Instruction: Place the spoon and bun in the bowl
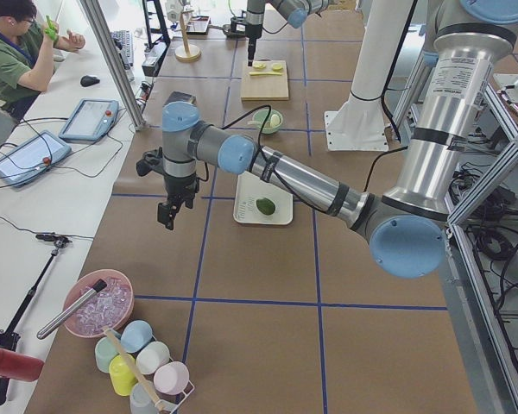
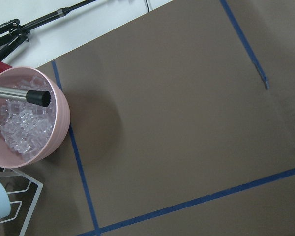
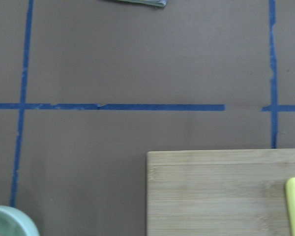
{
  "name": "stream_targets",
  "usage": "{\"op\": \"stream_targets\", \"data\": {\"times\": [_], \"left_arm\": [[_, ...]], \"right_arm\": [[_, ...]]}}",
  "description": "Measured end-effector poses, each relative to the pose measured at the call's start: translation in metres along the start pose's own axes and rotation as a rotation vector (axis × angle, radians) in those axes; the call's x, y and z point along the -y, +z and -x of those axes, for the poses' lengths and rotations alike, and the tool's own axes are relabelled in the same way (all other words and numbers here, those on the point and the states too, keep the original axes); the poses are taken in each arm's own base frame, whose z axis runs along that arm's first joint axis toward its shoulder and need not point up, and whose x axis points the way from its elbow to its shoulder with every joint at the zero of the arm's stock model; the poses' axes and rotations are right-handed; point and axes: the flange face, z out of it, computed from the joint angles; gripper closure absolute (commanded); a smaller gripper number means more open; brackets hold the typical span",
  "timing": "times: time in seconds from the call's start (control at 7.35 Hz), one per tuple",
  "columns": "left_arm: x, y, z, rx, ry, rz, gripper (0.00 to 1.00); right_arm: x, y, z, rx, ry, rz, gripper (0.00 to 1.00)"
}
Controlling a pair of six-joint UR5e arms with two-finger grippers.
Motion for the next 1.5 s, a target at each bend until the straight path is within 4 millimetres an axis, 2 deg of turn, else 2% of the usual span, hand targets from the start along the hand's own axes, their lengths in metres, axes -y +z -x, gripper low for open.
{"op": "stream_targets", "data": {"times": [0.14,0.27,0.54,0.82,0.95,1.22,1.36,1.5], "left_arm": [[-0.026,0.010,0.032,-0.045,-0.006,0.022,0.00],[-0.053,0.020,0.055,-0.080,-0.016,0.040,0.00],[-0.093,0.039,0.076,-0.119,-0.046,0.074,0.00],[-0.111,0.056,0.087,-0.151,-0.090,0.105,0.00],[-0.117,0.065,0.092,-0.172,-0.110,0.117,0.00],[-0.122,0.071,0.095,-0.186,-0.128,0.126,0.00],[-0.123,0.070,0.096,-0.186,-0.138,0.125,0.00],[-0.123,0.069,0.096,-0.185,-0.151,0.124,0.00]], "right_arm": [[0.016,-0.008,-0.053,-0.010,-0.038,0.021,0.00],[0.028,-0.017,-0.118,-0.021,-0.081,0.043,0.00],[0.040,-0.032,-0.241,-0.039,-0.153,0.075,0.00],[0.040,-0.041,-0.347,-0.029,-0.191,0.102,0.00],[0.038,-0.043,-0.393,-0.021,-0.205,0.109,0.00],[0.034,-0.044,-0.470,-0.008,-0.208,0.117,0.00],[0.028,-0.041,-0.498,0.005,-0.189,0.126,0.00],[0.019,-0.035,-0.515,0.014,-0.166,0.138,0.00]]}}
